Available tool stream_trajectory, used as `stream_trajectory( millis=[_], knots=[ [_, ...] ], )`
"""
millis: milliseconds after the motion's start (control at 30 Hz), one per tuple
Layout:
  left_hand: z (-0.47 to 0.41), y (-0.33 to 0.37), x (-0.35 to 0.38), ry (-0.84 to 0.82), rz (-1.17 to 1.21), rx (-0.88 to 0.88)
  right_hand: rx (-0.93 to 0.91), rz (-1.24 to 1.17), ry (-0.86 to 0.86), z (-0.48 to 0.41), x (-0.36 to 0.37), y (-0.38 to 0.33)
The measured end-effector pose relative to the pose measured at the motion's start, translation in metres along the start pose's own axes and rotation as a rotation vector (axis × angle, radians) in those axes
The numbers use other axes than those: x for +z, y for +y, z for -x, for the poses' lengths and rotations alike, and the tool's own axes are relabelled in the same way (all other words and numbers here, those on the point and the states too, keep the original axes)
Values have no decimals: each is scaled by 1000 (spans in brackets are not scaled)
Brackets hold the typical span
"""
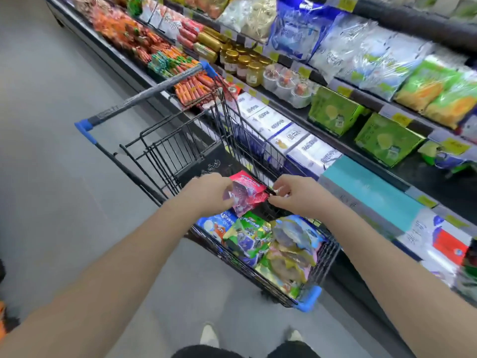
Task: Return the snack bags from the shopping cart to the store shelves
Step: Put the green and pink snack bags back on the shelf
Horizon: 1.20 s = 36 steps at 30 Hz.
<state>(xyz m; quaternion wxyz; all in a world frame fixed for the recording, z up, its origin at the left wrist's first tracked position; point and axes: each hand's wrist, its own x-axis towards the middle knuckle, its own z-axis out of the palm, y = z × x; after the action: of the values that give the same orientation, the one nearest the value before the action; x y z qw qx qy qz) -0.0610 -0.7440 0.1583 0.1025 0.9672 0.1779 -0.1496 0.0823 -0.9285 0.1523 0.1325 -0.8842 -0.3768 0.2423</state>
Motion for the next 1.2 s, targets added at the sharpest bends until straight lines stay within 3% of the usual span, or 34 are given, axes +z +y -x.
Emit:
stream_trajectory(
  millis=[300,800,1200],
  knots=[
    [-23,-28,12,-38,-8,94,134,-43,-30,-9,33,-9],
    [-130,-39,20,-237,-118,137,209,-89,-86,-87,52,46],
    [-217,-23,62,-488,-190,318,473,-234,-120,-101,94,83]
  ],
)
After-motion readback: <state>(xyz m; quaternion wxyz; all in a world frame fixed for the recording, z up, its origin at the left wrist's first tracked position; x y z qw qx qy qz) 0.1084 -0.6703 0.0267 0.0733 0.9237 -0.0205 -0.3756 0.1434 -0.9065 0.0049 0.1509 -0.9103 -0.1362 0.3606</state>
